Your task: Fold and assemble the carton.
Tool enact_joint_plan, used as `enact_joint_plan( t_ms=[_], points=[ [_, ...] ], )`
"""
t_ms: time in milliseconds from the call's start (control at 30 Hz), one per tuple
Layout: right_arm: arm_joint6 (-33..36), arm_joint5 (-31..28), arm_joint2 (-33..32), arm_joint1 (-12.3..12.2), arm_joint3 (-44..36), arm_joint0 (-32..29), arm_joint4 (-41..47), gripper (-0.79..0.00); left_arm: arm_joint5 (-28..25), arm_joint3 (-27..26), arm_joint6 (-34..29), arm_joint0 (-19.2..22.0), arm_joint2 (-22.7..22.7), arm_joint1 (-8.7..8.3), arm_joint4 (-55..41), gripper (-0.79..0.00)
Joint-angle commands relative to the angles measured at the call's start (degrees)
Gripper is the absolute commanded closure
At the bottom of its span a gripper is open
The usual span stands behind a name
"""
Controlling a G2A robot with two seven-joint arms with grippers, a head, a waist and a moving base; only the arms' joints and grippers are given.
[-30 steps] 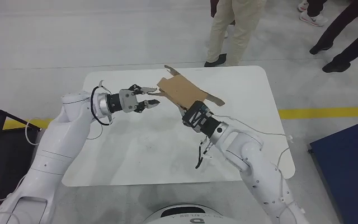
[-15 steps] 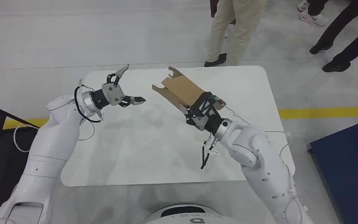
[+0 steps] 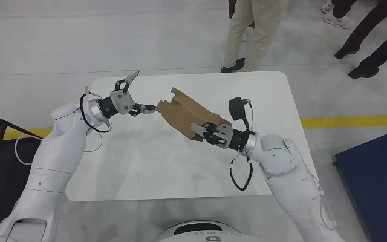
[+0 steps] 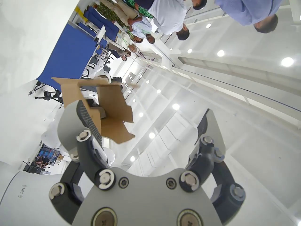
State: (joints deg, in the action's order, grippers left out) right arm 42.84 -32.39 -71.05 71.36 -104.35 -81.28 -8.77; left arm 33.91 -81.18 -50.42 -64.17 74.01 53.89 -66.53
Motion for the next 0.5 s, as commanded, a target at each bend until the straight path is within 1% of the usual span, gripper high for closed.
enact_joint_plan(
  t_ms=[0,67,133,200,467],
  points=[
    [7.9,1.6,-0.2,-0.4,1.6,1.3,17.8,0.000,0.0,0.0,0.0,0.0,0.0,0.00,0.0,-0.785],
    [12.8,3.1,-1.0,-0.7,3.5,2.7,25.9,0.000,0.0,0.0,0.0,0.0,0.0,0.00,0.0,-0.785],
    [16.1,4.5,-2.0,-1.0,4.7,3.9,29.9,0.000,0.0,0.0,0.0,0.0,0.0,0.00,0.0,-0.785],
    [16.3,5.3,-2.9,-1.2,5.3,4.3,30.3,0.000,0.0,0.0,0.0,0.0,0.0,0.00,0.0,-0.785],
    [16.3,5.3,-2.9,-1.2,5.3,4.3,30.3,0.000,0.0,0.0,0.0,0.0,0.0,0.00,0.0,-0.785]
  ],
)
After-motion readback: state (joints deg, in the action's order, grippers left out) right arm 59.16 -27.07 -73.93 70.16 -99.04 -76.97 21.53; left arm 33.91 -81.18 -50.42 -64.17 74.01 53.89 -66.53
